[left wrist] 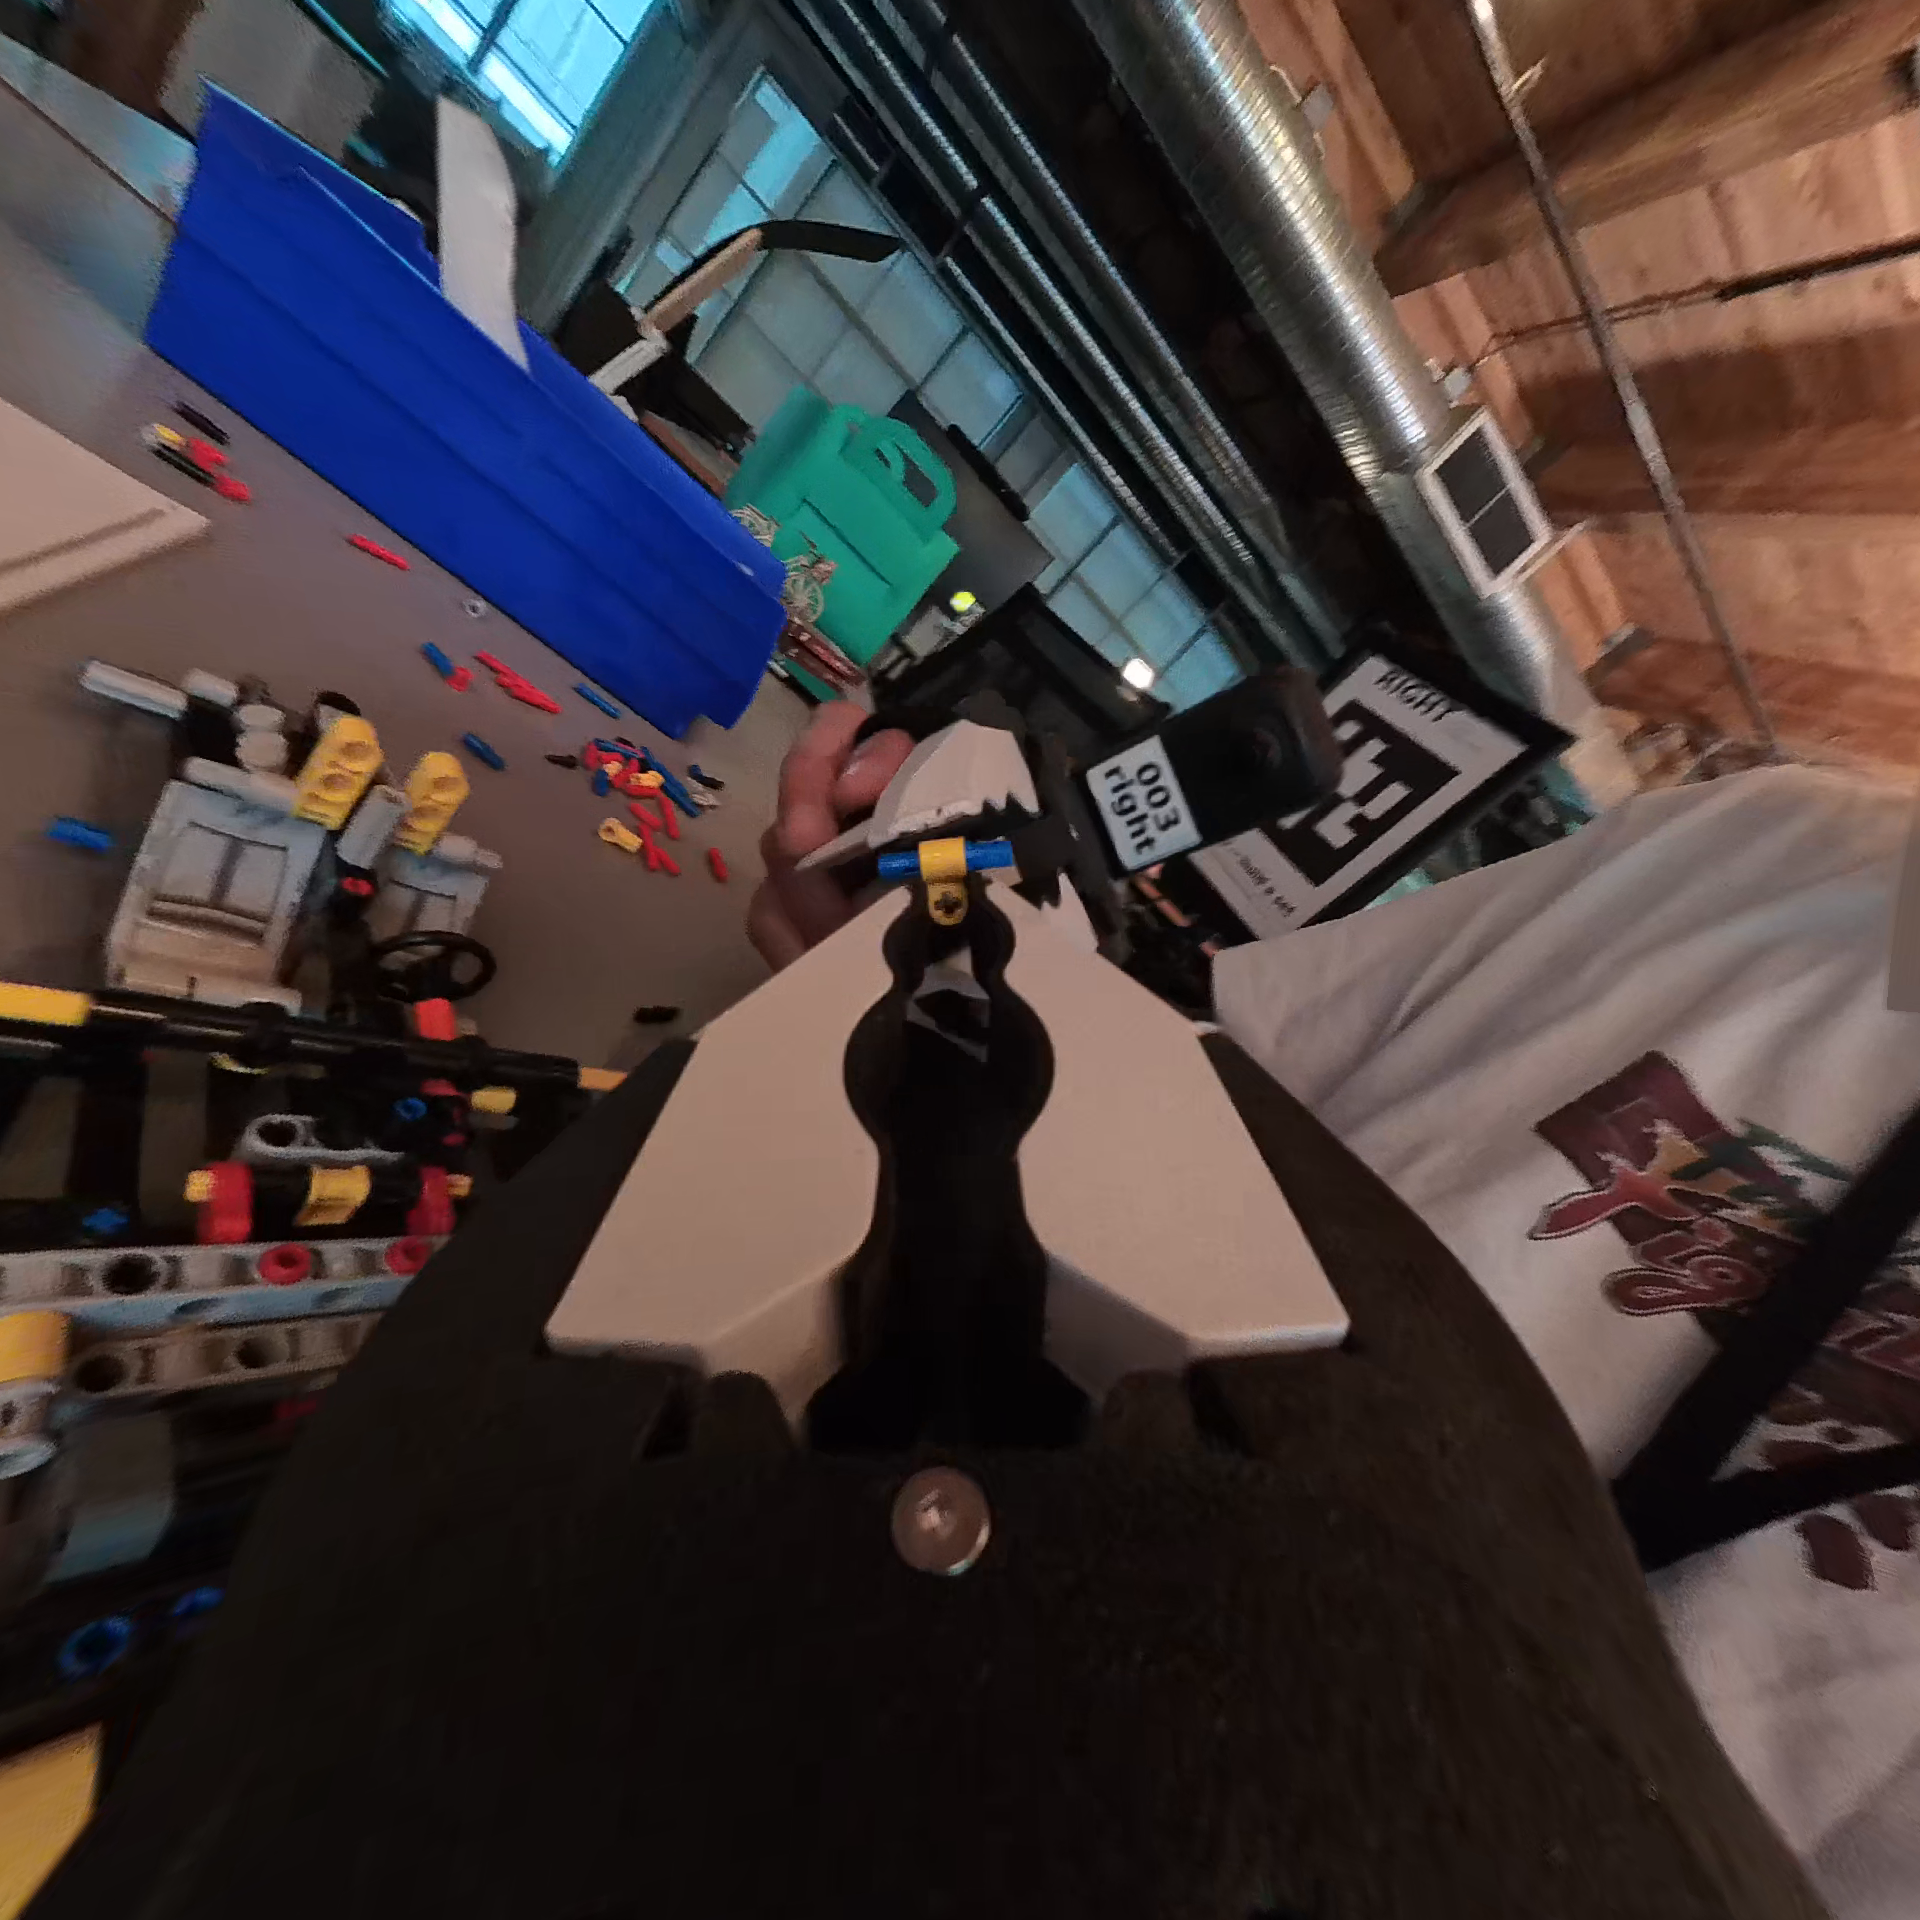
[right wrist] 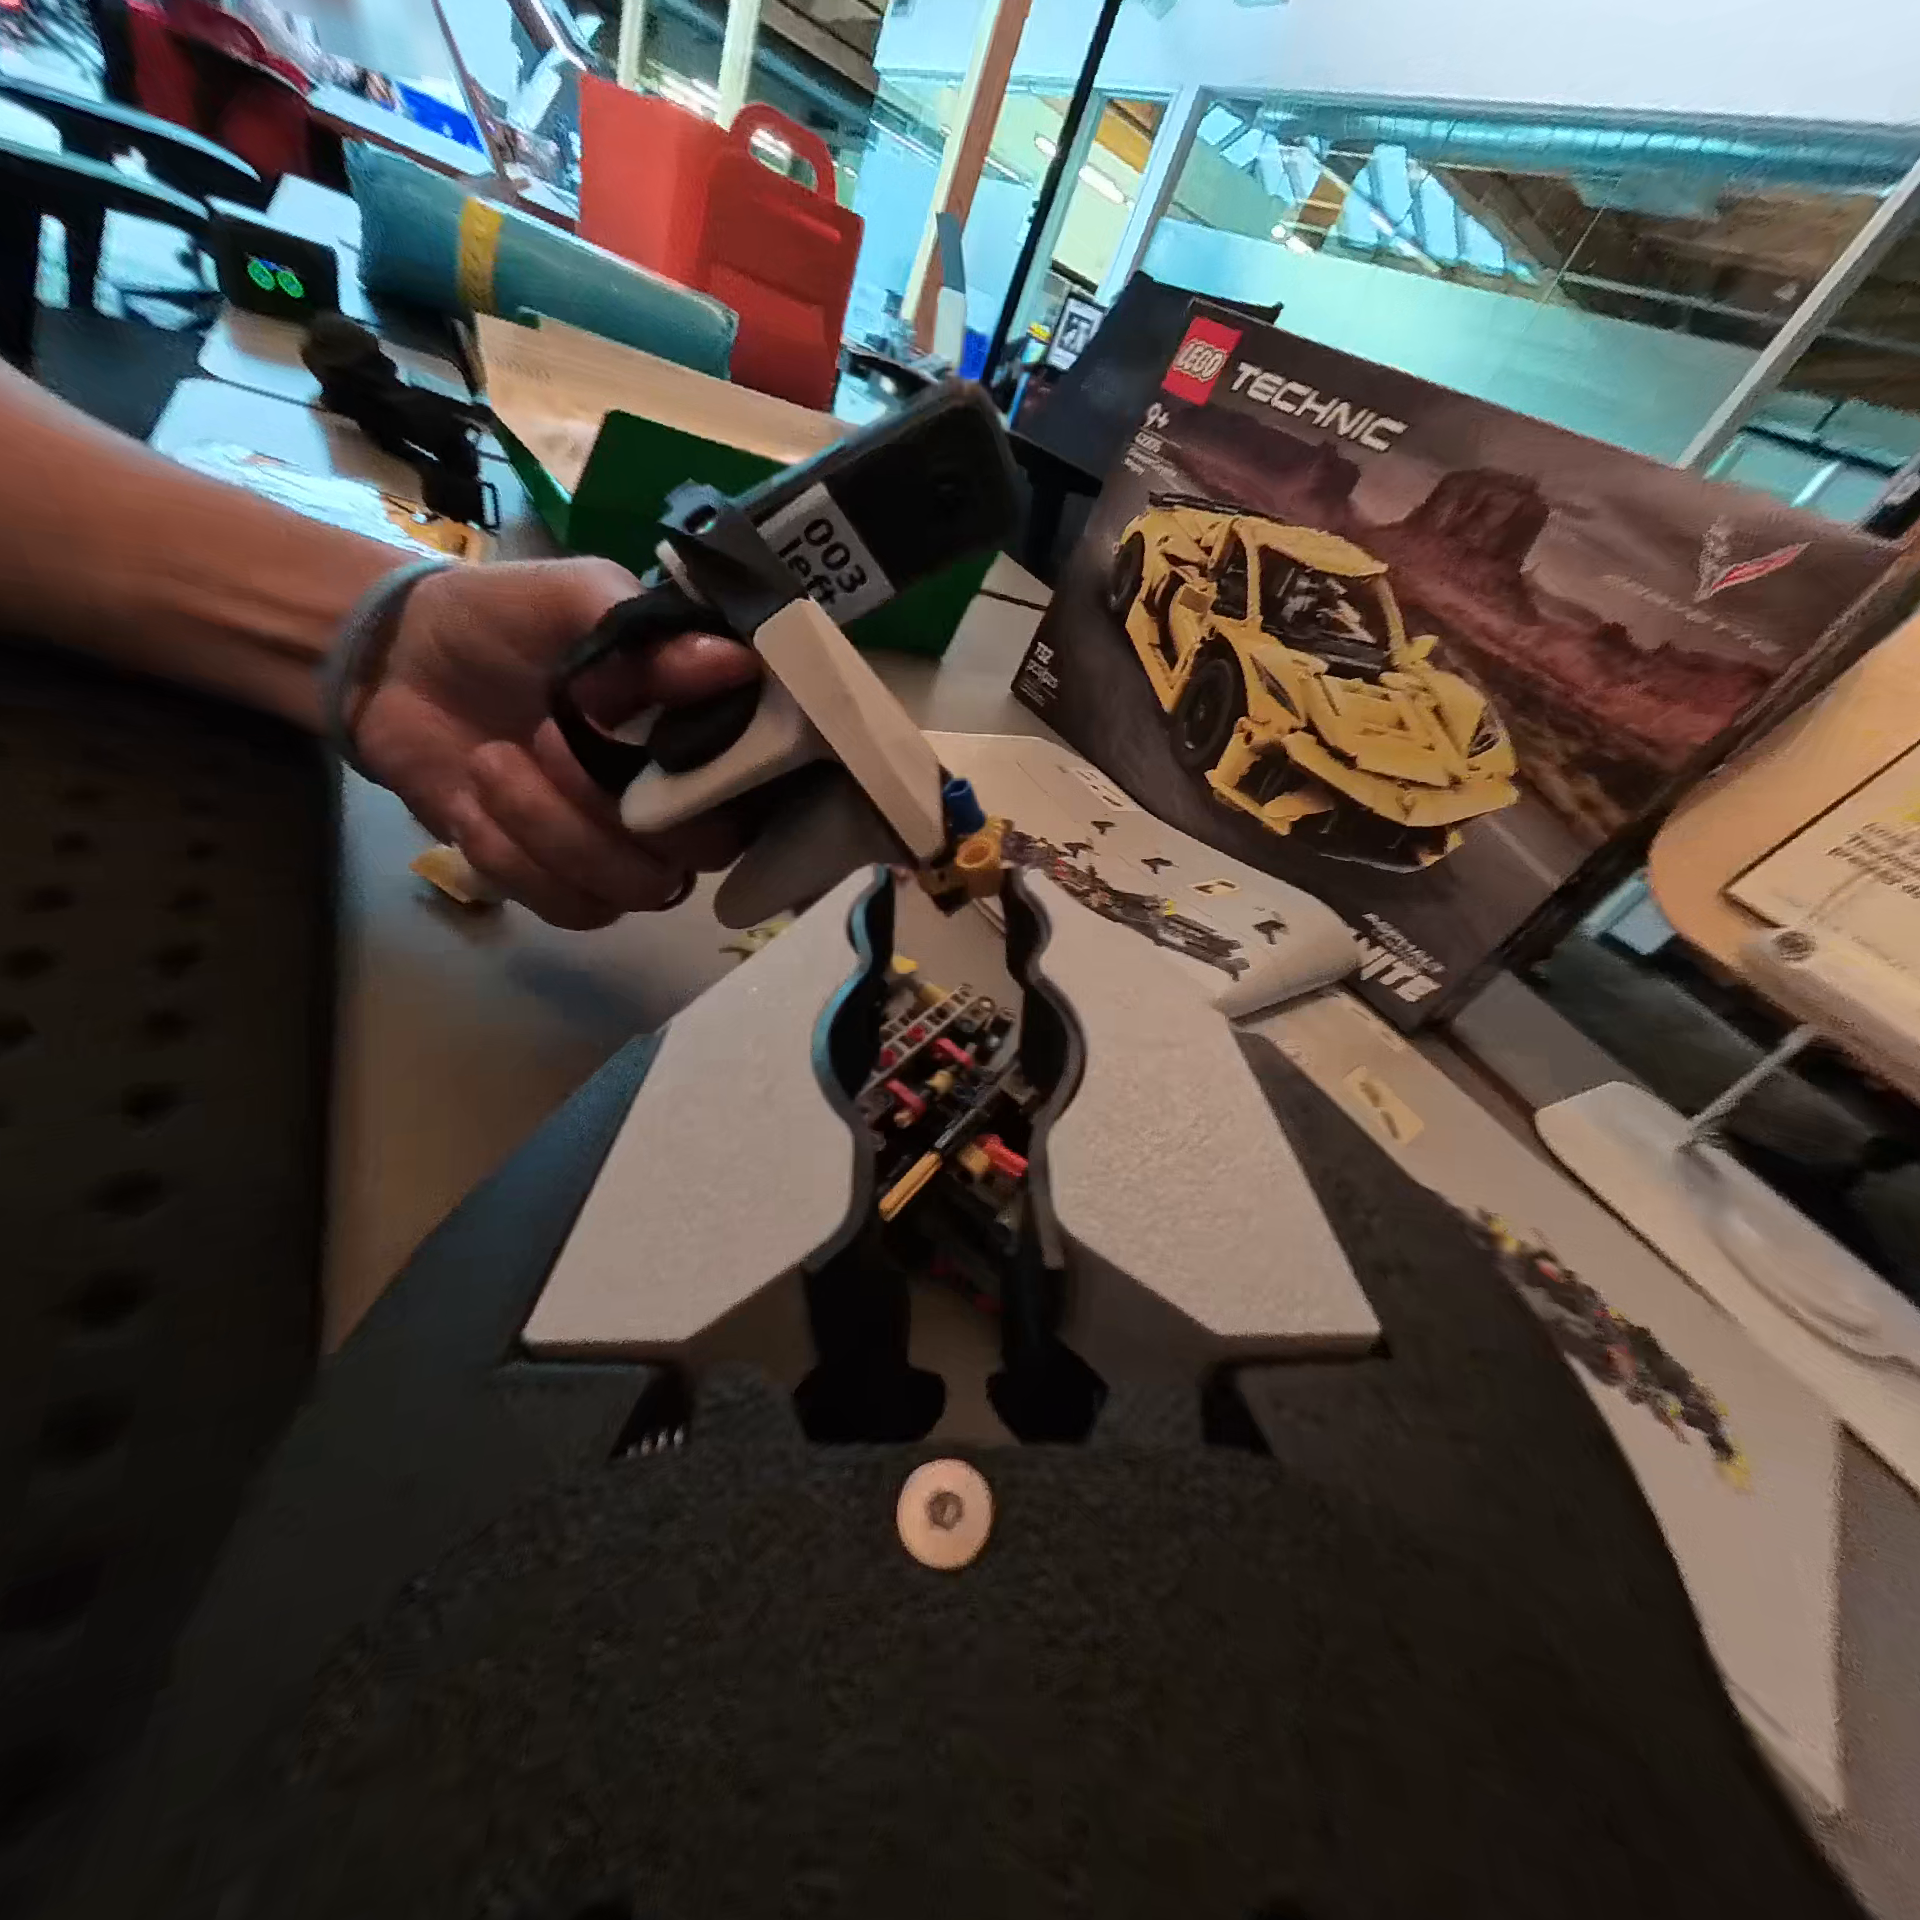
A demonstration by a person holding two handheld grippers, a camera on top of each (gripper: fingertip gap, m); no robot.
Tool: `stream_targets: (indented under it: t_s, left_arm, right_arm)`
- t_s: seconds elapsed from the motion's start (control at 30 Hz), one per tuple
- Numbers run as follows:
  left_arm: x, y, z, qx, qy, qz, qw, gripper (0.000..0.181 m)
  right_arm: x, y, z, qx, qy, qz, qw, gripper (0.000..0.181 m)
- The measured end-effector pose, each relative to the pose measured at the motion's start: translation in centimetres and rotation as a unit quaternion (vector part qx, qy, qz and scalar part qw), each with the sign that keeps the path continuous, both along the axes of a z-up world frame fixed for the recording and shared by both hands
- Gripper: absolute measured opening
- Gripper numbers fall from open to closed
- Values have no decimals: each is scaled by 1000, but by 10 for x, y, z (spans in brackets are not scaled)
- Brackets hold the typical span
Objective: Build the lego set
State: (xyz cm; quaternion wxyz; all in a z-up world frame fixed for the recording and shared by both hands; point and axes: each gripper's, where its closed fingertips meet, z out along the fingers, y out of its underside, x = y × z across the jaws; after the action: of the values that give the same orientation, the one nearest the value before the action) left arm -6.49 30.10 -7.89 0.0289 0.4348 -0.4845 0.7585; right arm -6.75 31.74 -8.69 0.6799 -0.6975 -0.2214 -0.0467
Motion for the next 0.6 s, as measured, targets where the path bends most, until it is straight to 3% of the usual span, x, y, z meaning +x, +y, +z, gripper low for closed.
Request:
stream_targets:
  t_s: [0.2, 0.4, 0.53, 0.6]
  left_arm:
    - [-2, -2, -2, -30, 19, -25, 999, 8]
    - [-7, -7, -10, -32, 48, -61, 996, 8]
    - [-3, -2, -21, 51, 45, -21, 997, 8]
    - [1, 12, -19, 66, 36, 17, 997, 8]
  right_arm:
    - [1, -1, -1, 13, -47, -17, 999, 15]
    - [-4, -6, -10, -22, -18, 42, 999, 15]
    - [-2, -3, -20, -57, 21, 44, 997, 16]
    - [10, -7, -16, -63, 48, 24, 997, 27]
